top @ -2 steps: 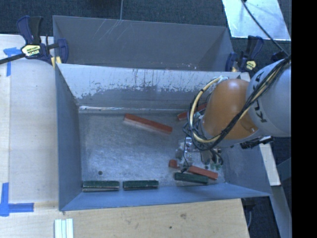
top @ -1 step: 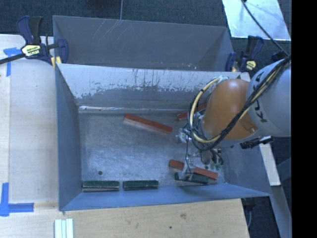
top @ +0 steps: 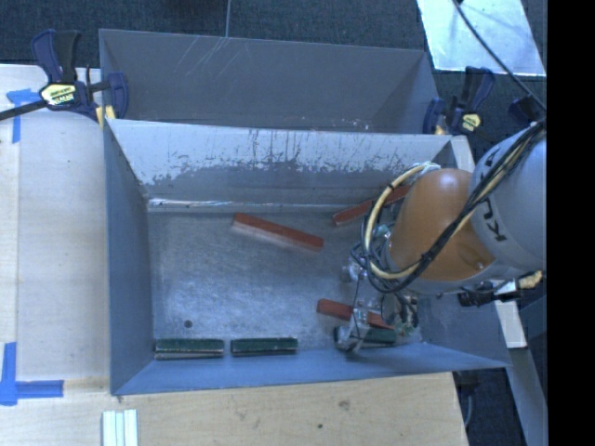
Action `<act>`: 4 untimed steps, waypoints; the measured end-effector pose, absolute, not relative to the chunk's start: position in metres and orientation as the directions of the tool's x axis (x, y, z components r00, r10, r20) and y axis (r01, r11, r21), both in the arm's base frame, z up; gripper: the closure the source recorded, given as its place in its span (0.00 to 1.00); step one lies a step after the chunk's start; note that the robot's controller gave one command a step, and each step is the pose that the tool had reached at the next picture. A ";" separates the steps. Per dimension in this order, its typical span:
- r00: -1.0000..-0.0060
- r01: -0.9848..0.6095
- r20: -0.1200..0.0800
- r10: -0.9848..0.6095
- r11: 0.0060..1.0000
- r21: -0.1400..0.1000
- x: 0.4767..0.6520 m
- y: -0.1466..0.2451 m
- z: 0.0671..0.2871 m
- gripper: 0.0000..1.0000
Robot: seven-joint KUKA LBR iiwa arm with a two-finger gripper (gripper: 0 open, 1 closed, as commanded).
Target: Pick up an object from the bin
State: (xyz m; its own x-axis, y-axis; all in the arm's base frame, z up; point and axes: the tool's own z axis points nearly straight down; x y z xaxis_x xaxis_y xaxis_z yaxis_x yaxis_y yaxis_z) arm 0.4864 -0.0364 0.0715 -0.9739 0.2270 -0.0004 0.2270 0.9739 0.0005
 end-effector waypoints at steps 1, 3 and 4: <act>-0.974 0.225 -0.001 0.225 0.974 0.001 0.487 -0.036 0.074 1.00; -0.978 0.211 -0.002 0.211 0.978 0.000 0.487 -0.103 0.198 0.00; -0.985 0.171 0.007 0.171 0.985 0.000 0.498 -0.107 0.067 0.00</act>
Offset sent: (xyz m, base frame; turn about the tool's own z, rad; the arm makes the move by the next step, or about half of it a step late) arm 0.0000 0.0000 0.0000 0.0000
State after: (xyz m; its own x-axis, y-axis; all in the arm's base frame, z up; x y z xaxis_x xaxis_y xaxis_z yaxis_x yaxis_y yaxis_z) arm 0.4983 -0.1068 0.0668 -0.9853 0.1707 0.0074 0.1707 0.9853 -0.0001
